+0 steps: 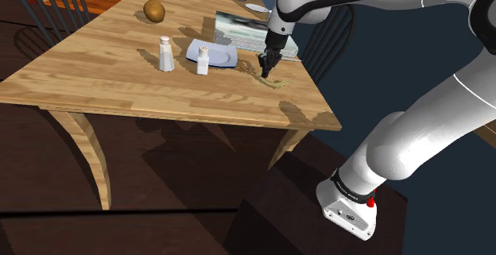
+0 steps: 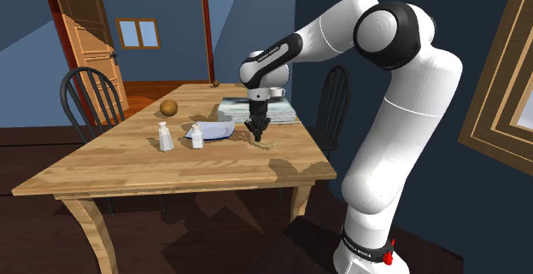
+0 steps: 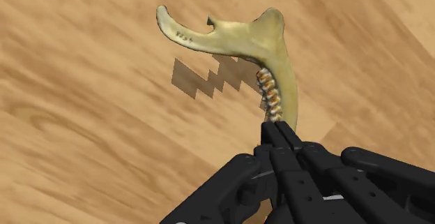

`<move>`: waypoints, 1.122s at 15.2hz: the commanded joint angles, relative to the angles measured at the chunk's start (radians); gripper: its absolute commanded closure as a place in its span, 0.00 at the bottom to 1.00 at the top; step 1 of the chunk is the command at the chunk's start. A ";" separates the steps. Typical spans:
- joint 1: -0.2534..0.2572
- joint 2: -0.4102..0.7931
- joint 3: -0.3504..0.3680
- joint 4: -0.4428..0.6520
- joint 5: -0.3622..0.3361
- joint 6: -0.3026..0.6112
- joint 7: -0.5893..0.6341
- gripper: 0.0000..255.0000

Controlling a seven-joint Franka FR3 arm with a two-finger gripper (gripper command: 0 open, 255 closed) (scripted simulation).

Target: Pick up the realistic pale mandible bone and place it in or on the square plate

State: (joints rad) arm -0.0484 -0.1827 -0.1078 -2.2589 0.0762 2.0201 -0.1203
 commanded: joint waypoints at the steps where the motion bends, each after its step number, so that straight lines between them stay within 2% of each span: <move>1: 0.001 0.002 0.001 -0.002 0.000 -0.001 0.000 1.00; 2: 0.000 0.000 0.000 0.001 0.000 0.000 0.000 1.00; 3: 0.000 0.000 0.000 0.001 0.000 0.000 0.000 0.00; 6: 0.037 -0.127 0.047 -0.066 -0.148 -0.040 -0.154 0.00; 14: 0.035 -0.097 0.043 -0.142 -0.154 0.067 -0.156 0.00; 17: 0.035 -0.097 0.043 -0.142 -0.154 0.067 -0.156 0.00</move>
State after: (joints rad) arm -0.0135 -0.2812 -0.0645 -2.3999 -0.0775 2.0835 -0.2760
